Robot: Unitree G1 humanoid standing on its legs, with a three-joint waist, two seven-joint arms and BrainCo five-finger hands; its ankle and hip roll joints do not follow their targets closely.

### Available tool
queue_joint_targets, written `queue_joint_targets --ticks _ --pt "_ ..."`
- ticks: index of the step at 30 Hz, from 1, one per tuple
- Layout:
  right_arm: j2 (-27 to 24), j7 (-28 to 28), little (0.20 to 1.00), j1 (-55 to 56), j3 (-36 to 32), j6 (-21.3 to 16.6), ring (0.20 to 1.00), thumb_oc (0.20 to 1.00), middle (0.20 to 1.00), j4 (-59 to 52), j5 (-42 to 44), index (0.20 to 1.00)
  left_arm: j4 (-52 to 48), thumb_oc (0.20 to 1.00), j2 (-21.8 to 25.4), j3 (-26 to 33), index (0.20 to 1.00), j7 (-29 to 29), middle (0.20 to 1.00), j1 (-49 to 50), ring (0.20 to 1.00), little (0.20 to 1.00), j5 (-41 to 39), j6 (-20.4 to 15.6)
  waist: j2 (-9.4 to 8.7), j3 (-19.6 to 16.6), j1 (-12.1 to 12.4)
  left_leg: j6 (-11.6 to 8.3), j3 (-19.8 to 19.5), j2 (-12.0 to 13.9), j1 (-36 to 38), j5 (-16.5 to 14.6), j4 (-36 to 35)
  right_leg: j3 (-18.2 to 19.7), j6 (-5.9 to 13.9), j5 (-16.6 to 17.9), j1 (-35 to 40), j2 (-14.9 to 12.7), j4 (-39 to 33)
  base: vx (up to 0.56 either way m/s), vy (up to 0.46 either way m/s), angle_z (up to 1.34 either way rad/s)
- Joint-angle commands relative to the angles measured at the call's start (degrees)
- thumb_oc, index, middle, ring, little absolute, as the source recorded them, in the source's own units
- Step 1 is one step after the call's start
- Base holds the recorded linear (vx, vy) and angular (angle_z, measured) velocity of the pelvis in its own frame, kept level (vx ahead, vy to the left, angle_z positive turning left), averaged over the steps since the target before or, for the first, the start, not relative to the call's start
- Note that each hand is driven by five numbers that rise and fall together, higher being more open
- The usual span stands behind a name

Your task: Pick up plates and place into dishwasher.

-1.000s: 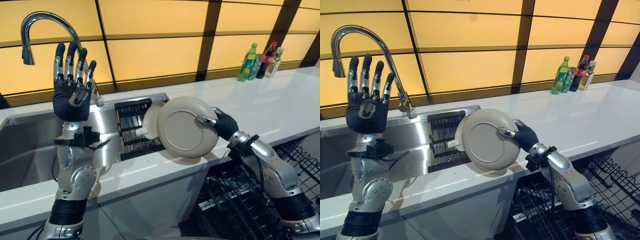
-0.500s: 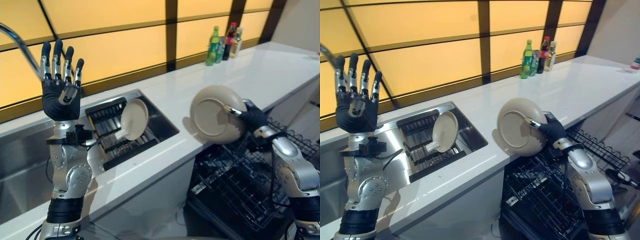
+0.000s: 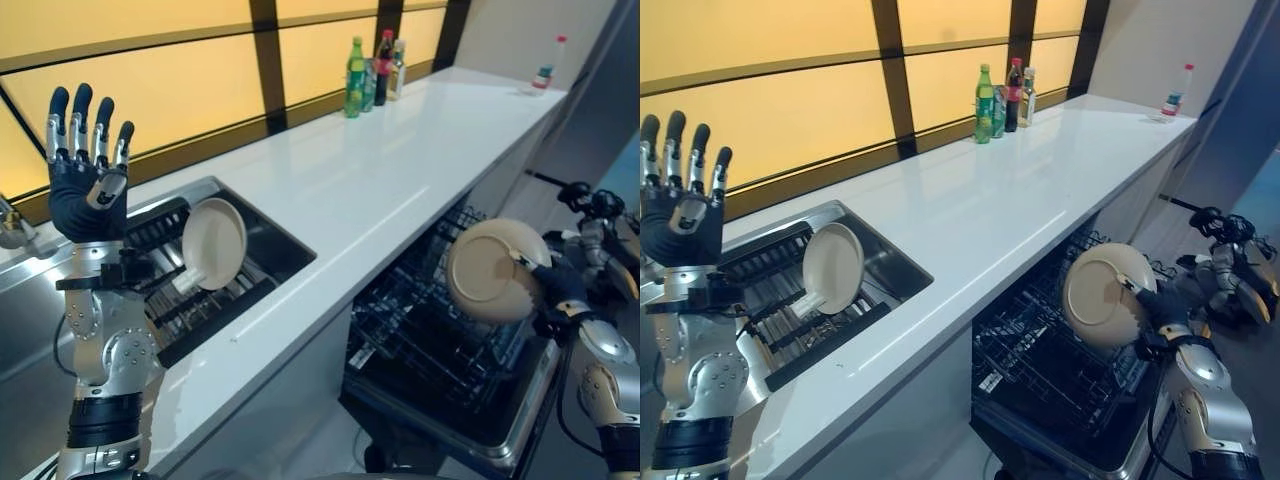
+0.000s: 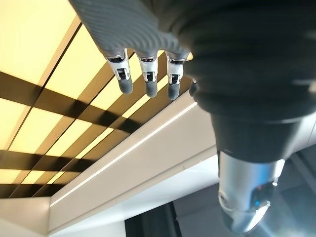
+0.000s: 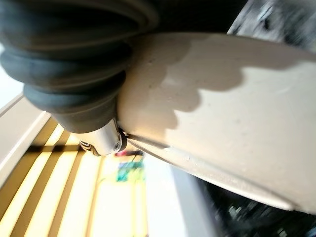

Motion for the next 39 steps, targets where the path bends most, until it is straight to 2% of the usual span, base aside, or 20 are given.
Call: queue_joint_targets --ticks 1,5,11,15,20,27,32,39 --pt "-0.5 -0.8 0.200 -2.3 -2.7 -3.0 0.200 0.200 0.200 1.5 0.6 0.200 0.9 1.000 4.9 -0.4 1.000 -0.6 1.000 -0.3 1.000 1.000 0.7 -0.7 -1.36 -1.1 0.7 3.78 -4.9 -2.3 -4.9 -2.6 3.6 -1.5 3.62 -2.9 -1.7 -3.1 5.0 0.03 -0.190 -0.13" --pt "-0.5 -0.8 0.200 -2.2 -1.2 -2.2 0.200 0.200 0.200 5.1 1.1 0.200 1.5 1.000 6.4 -0.5 1.000 0.3 1.000 -1.1 1.000 1.000 1.0 0.3 -1.47 -0.1 1.2 3.58 -5.0 -1.8 -5.4 -2.7 4.1 -2.2 3.53 -3.0 -1.6 -3.0 5.0 0.08 -0.190 -0.03" --pt "-1.3 2.7 0.200 -2.7 1.4 -1.4 0.200 0.200 0.200 9.6 1.6 0.200 1.4 1.000 6.8 -1.2 1.000 1.4 1.000 -2.2 1.000 1.000 2.1 1.6 -0.66 1.6 1.7 2.90 -5.5 -1.2 -7.3 -2.5 5.2 -2.1 2.70 -4.7 -2.1 -2.3 5.9 0.06 -0.157 0.01" --pt "-3.2 6.4 0.200 -4.8 5.1 -3.2 0.200 0.200 0.200 14.4 2.1 0.200 1.5 1.000 7.8 -2.8 1.000 2.5 1.000 -4.4 1.000 1.000 2.3 2.4 -0.31 3.4 3.0 1.87 -6.2 -0.3 -10.4 -1.4 6.1 -2.8 1.73 -5.8 -2.4 -1.6 6.2 0.00 -0.189 0.07" --pt "-5.8 11.9 0.200 -6.5 10.3 -5.2 0.200 0.200 0.200 17.2 -1.7 0.200 1.6 1.000 9.1 -4.0 1.000 3.8 1.000 -6.3 1.000 1.000 3.1 2.3 -0.65 5.9 4.4 0.52 -6.9 1.2 -13.6 -0.3 7.8 -4.2 0.57 -6.9 -2.8 -0.7 6.4 -0.01 -0.202 0.10" --pt "-11.6 16.6 0.200 -10.8 18.1 -10.6 0.200 0.200 0.200 20.4 -8.7 0.200 3.0 1.000 11.6 -5.6 1.000 4.4 1.000 -8.9 1.000 1.000 2.1 1.5 -0.75 8.4 6.5 -1.18 -8.5 3.3 -16.5 1.2 8.8 -6.2 -0.94 -7.8 -3.0 0.6 6.2 0.00 -0.185 0.14" --pt "-15.3 20.7 0.200 -15.3 22.1 -11.7 0.200 0.200 0.200 20.9 -10.7 0.200 4.0 1.000 12.9 -6.8 1.000 4.4 1.000 -10.7 1.000 1.000 1.6 0.9 -0.60 9.5 7.1 -2.10 -9.3 4.4 -17.7 2.2 8.8 -7.2 -1.89 -8.4 -3.0 1.3 6.2 -0.01 -0.106 0.10" --pt "-16.6 22.9 0.200 -16.9 23.1 -12.7 0.200 0.200 0.200 23.1 -10.0 0.200 4.4 1.000 12.1 -6.4 1.000 3.7 1.000 -10.0 1.000 1.000 1.8 0.9 -0.64 9.2 7.5 -3.03 -9.9 5.6 -17.3 2.9 8.9 -8.7 -2.68 -9.2 -2.0 1.6 6.2 0.04 -0.054 0.06"
